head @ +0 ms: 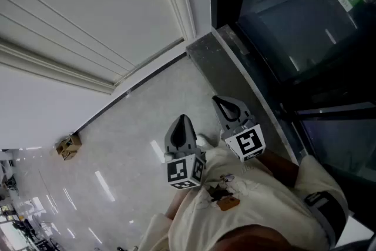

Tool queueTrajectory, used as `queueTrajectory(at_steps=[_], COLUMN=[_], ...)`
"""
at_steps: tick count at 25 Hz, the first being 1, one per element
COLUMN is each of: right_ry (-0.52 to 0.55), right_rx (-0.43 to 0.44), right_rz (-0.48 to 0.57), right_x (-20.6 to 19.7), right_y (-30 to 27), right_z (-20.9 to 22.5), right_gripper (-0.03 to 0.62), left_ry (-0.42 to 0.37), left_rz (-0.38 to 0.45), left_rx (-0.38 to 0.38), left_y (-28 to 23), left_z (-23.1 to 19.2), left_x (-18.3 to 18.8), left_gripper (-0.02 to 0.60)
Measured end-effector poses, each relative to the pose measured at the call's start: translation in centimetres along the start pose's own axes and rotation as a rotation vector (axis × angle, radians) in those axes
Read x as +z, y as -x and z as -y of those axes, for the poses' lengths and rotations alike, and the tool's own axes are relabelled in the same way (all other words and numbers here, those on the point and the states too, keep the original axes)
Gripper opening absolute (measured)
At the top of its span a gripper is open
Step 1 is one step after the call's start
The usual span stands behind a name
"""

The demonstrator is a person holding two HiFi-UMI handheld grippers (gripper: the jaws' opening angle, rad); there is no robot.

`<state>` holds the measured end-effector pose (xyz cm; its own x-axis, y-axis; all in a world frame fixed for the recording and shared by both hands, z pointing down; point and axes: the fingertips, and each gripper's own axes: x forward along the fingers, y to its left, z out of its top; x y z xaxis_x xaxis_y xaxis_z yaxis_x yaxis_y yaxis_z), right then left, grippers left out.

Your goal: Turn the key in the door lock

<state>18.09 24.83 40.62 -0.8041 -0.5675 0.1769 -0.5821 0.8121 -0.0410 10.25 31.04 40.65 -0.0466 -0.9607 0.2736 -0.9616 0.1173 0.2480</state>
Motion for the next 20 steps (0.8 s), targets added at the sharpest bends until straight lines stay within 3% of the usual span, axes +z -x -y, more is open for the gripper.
queueTrajectory(at_steps=[9, 12, 20], right_ry=[-0.025, -0.040, -0.003], right_rx=[-0.016, 0.019, 0.056], right_rz=[-0.012, 0.010, 0.018], right_x=[-0.8, -1.0, 0.2], right_y=[1.2, 0.9, -4.2], right_z=[2.3, 2.6, 4.8], right_gripper=[0.006, 0.006, 0.009], left_ry=[0.001, 0.014, 0.061], left_rz=[-0.012, -0.004, -0.014], left_rx=[0.003, 0.005, 0.044], left_y=[-0.9, -1.3, -5.3], left_z=[1.9, 2.3, 0.0], left_x=[-0.6, -0.9, -1.3], left_gripper=[0.006, 0.006, 0.006])
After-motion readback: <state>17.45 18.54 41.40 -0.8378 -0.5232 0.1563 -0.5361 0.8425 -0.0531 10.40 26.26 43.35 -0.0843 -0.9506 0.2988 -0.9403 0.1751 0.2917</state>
